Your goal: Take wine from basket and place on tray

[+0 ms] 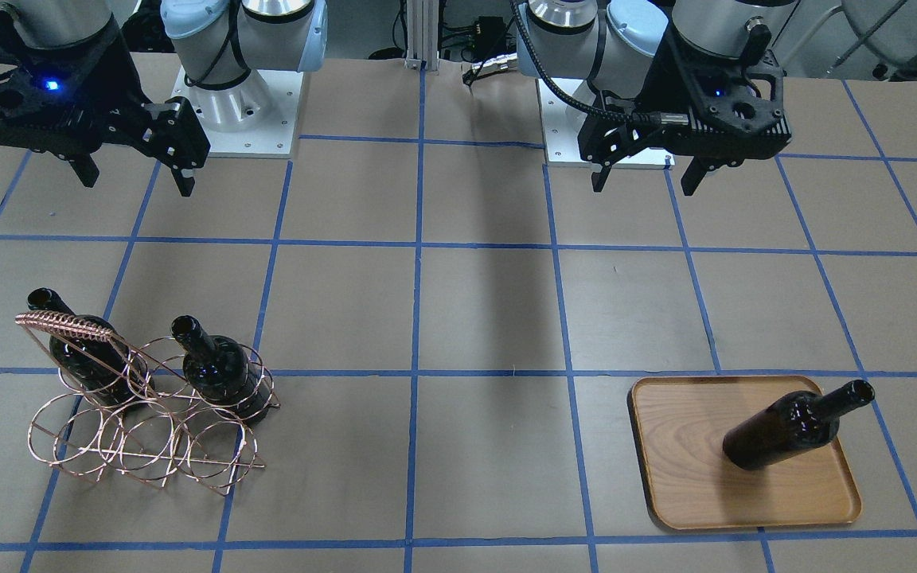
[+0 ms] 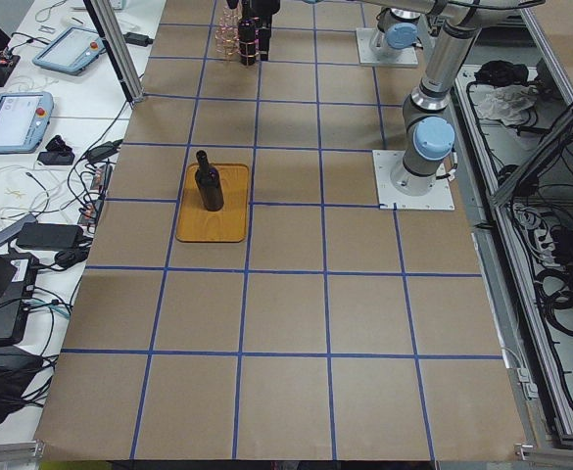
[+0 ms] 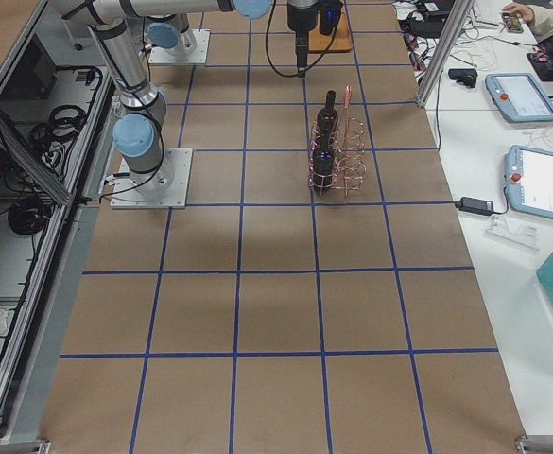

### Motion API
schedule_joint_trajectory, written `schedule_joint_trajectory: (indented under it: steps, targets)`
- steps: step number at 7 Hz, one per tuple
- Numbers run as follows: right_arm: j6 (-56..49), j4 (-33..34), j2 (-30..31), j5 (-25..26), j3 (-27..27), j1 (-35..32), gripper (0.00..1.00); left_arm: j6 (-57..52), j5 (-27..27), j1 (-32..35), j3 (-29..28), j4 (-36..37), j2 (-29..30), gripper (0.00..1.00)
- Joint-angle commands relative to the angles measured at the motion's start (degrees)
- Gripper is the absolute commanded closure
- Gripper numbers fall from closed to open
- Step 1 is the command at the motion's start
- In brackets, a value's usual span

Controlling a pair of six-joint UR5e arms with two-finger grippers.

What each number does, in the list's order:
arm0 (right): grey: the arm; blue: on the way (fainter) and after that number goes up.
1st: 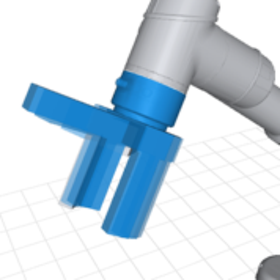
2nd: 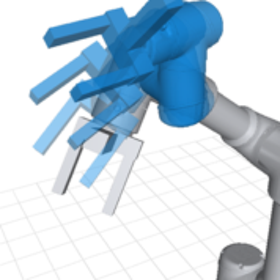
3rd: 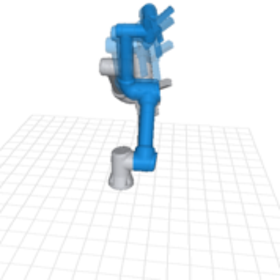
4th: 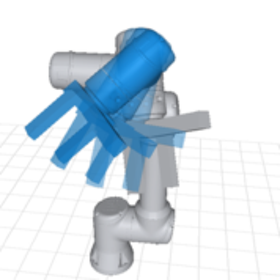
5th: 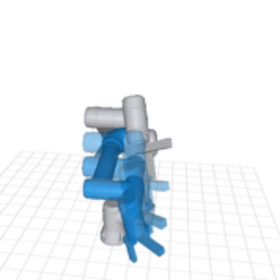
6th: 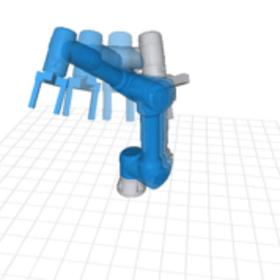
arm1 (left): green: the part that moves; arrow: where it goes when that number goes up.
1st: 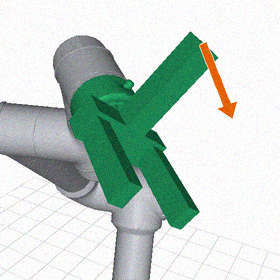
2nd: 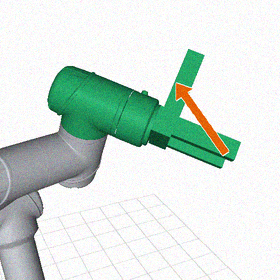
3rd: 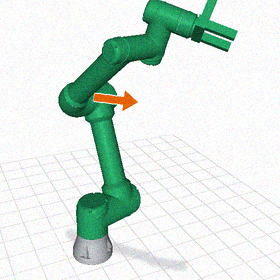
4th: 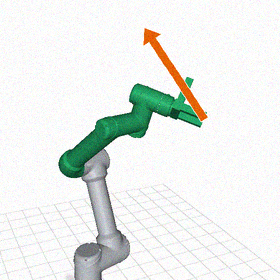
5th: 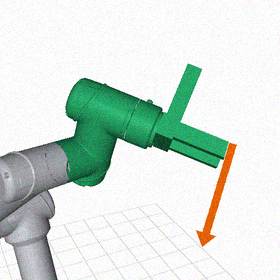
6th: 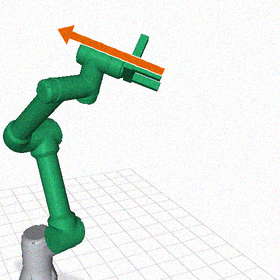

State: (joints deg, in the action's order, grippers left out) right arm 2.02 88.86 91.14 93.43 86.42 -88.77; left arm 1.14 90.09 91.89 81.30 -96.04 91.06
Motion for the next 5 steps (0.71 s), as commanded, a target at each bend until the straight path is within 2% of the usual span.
schedule_joint_trajectory:
  steps: [1, 5]
  targets:
    - [0.00, -0.09, 0.00, 0.00, -0.02, 0.00, 0.00, 0.00, -0.09, 0.04, 0.00, -1.07, -0.18, 0.00]
    - [0.00, 0.00, 0.00, 0.00, -0.02, 0.00, 0.00, -0.35, -0.09, -0.04, -0.08, -1.78, -0.18, 0.00]
